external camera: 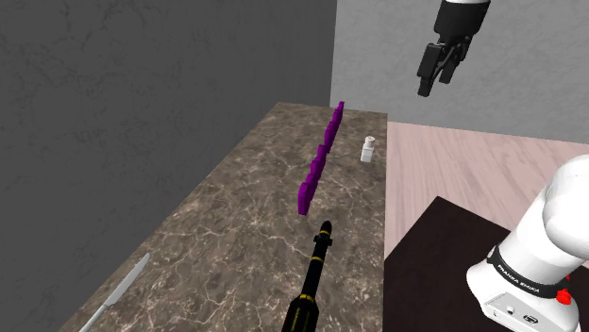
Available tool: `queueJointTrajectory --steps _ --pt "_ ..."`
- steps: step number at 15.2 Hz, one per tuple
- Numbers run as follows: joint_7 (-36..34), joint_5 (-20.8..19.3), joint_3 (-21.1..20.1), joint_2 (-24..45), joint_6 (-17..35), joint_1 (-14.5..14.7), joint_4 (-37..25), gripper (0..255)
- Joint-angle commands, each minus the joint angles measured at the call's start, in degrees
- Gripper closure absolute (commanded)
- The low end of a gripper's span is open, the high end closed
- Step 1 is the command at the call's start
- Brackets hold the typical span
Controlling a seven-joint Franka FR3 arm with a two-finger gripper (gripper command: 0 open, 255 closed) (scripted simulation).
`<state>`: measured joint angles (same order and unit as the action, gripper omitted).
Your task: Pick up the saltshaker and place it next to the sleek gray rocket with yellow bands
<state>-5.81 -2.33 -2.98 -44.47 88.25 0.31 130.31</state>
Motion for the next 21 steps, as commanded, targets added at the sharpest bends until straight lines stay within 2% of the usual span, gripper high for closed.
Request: queueJointTrajectory --steps 1,11,21 --pt "0.0 0.0 0.0 0.0 0.0 0.0 0.0 0" --pt "-2.81 -2.26 1.72 13.9 17.11 -3.36 4.61 0" --pt "-5.97 -4.54 3.76 32.57 31.78 -6.56 1.97 0"
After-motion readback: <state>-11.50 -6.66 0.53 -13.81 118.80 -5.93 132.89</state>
